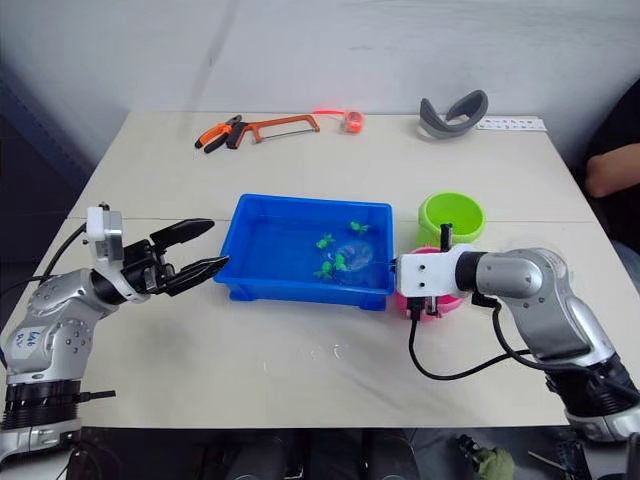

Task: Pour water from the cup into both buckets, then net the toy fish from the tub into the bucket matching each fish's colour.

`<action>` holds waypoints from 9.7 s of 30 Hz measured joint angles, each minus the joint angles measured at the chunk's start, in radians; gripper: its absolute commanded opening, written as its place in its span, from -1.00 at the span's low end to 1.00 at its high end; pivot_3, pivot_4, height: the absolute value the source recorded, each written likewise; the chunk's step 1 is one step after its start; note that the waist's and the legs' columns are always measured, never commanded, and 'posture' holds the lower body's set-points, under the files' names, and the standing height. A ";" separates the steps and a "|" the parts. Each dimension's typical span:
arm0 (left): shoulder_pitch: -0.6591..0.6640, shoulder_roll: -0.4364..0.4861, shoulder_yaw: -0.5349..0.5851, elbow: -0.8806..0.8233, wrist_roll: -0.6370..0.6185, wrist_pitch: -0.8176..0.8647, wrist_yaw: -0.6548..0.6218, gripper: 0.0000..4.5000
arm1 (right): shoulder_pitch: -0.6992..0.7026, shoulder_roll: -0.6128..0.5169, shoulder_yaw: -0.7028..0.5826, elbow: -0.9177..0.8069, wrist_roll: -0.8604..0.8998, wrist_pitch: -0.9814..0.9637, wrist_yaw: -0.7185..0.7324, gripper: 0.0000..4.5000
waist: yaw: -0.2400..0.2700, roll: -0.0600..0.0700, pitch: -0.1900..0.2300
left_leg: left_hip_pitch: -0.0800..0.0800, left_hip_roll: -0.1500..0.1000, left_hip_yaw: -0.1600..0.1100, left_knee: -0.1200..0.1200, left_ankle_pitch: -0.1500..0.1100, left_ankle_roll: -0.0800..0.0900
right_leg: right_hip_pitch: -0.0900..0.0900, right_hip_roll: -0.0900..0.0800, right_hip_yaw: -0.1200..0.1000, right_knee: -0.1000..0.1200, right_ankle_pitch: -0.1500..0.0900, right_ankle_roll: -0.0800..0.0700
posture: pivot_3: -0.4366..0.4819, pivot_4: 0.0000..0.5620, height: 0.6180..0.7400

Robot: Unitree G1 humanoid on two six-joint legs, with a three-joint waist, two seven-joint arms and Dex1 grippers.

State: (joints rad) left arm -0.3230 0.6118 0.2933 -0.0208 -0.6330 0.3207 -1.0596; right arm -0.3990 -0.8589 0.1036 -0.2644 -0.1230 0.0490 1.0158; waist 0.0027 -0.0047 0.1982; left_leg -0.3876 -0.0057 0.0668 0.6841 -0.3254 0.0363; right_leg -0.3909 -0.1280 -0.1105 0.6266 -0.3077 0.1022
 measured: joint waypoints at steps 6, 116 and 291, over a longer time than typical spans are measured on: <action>-0.026 0.003 -0.008 0.003 0.000 -0.005 -0.025 0.96 | 0.117 0.003 -0.151 -0.141 0.146 0.052 -0.014 -1.00 | 0.003 0.000 0.000 | 0.000 0.000 0.000 0.000 0.000 0.000 | 0.001 0.000 0.000 0.000 0.000 0.000 | -0.05 -0.47 1.00; 0.059 0.079 0.004 -0.006 0.034 -0.028 -0.012 0.96 | -0.245 -0.139 0.218 0.252 -0.314 -0.391 -0.126 -1.00 | -0.005 0.004 0.000 | 0.000 0.000 0.000 0.000 0.002 -0.001 | -0.001 0.000 0.001 0.001 0.001 0.000 | -0.05 -0.47 1.00; -0.242 -0.198 -0.146 0.189 0.072 -0.094 -0.035 0.96 | 0.220 -0.406 -0.231 0.116 0.330 -0.376 -0.476 -1.00 | 0.000 0.005 0.000 | 0.001 0.003 -0.001 0.001 0.003 -0.001 | 0.001 0.010 0.004 0.001 0.001 -0.001 | -0.05 -0.47 1.00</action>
State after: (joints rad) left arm -0.5650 0.4141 0.1477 0.1680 -0.5614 0.2265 -1.0943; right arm -0.1787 -1.2652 -0.1273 -0.1483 0.2068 -0.3267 0.5397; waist 0.0029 0.0005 0.1981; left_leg -0.3871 -0.0024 0.0660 0.6853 -0.3226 0.0350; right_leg -0.3900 -0.1178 -0.1066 0.6276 -0.3066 0.1015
